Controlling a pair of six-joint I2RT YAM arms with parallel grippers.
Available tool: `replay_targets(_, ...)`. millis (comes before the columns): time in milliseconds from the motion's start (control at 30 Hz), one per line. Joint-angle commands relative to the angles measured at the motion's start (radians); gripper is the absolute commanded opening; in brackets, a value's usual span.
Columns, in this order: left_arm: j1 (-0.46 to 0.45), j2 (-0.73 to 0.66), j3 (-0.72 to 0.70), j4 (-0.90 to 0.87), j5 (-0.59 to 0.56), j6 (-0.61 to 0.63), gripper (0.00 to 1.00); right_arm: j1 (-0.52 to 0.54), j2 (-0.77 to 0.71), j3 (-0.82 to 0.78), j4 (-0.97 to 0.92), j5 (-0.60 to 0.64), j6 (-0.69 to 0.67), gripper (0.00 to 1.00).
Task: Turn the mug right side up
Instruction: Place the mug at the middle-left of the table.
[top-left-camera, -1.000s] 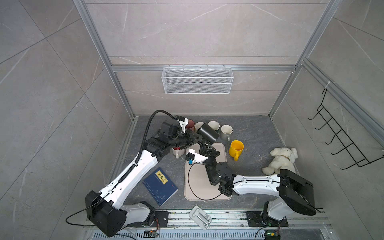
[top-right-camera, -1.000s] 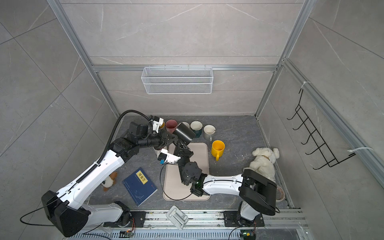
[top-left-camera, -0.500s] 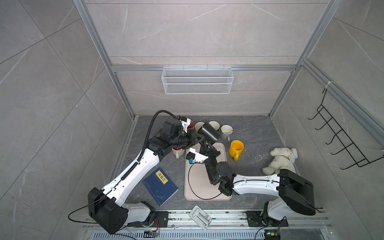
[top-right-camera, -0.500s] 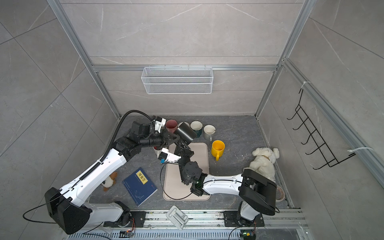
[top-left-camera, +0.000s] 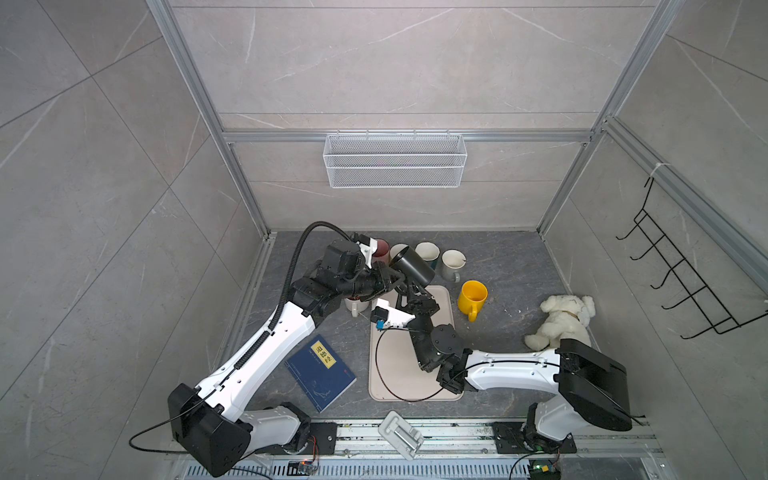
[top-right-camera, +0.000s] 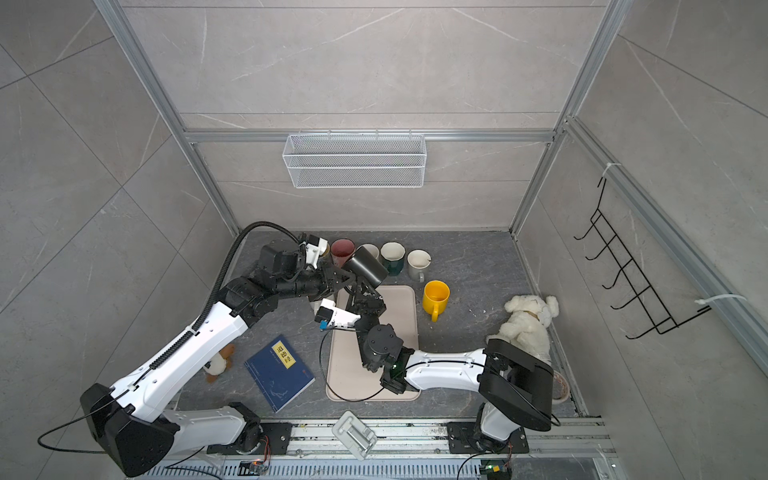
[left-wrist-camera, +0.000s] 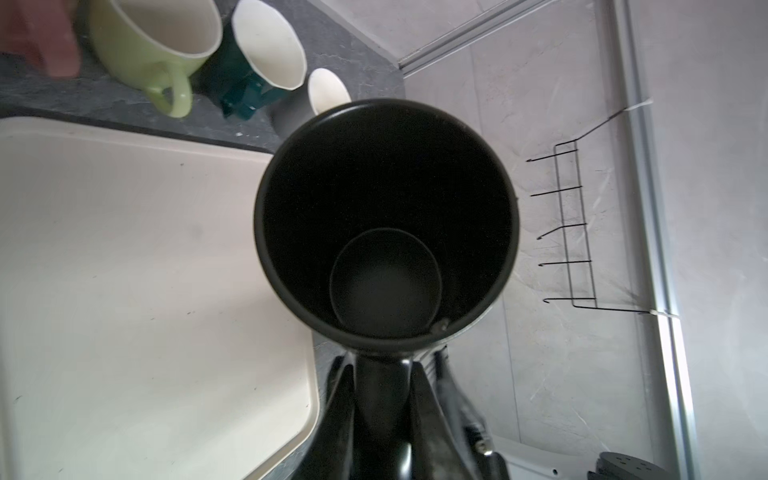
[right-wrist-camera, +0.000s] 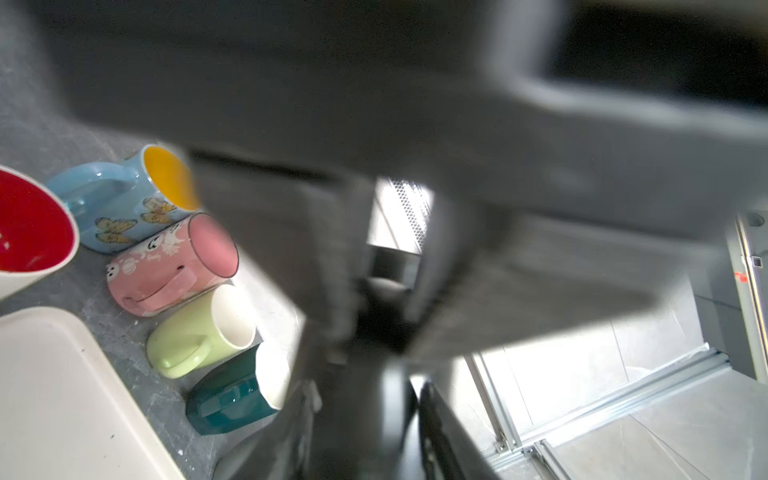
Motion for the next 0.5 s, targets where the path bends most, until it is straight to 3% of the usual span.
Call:
replay_targets(0,0.007,-0.034,0.015,-0.029,-0.056,0.065,0.0,-0.004,-0.072,0.003,0.03,0.036,0.044,0.51)
replay_targets(267,0.056,-0.019,0.046,-0.038,-0.118,0.104,0.0,0.007,-0.189,-0.045,-0.145,0.056,0.153,0.57)
replay_targets(467,0.123,-0.02,0.076,-0.006,-0.157,0.126,0.0,0.02,-0.333,-0.021,-0.578,0.046,0.402,0.59)
